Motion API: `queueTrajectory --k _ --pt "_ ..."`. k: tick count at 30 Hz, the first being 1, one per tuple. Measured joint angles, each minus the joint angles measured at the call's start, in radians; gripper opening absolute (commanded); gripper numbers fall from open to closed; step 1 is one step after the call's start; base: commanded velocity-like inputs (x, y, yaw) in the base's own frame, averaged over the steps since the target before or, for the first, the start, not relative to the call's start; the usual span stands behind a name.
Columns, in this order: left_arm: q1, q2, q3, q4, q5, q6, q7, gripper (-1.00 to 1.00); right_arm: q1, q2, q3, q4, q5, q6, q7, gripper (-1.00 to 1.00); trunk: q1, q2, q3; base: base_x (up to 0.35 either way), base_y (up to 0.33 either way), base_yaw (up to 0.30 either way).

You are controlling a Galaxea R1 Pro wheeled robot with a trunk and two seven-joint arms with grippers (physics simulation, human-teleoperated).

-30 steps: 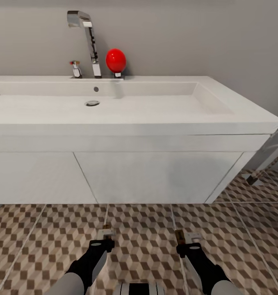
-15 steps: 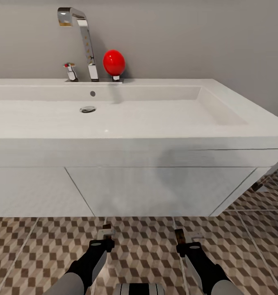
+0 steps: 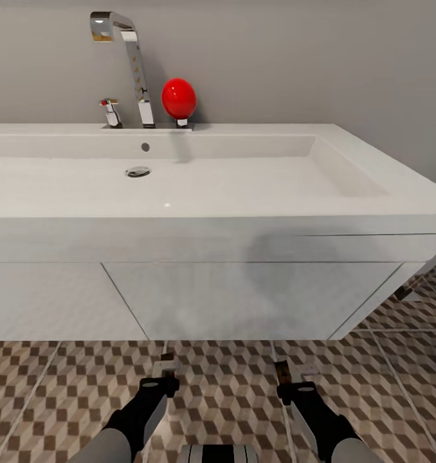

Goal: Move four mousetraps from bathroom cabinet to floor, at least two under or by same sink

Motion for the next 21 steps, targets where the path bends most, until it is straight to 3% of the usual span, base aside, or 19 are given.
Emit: queueTrajectory --k 7,12,21 --pt "0.000 0.024 0.001 0.007 -0.003 -0.003 -0.002 -1.00 -0.117 0.003 -0.003 0.186 -0.002 -0.063 0.001 -1.00 0.000 0.000 0.000 0.000 0.000 0.000" --pt "0.000 0.043 0.001 0.025 -0.003 -0.003 -0.003 -1.00 -0.143 0.003 -0.004 0.238 -0.002 -0.118 0.002 -1.00 0.000 0.000 0.000 0.000 0.000 0.000" --pt "0.000 0.065 0.001 0.053 -0.006 -0.004 -0.003 -1.00 -0.150 0.003 -0.004 0.250 -0.001 -0.140 0.002 -1.00 0.000 0.000 0.000 0.000 0.000 0.000"
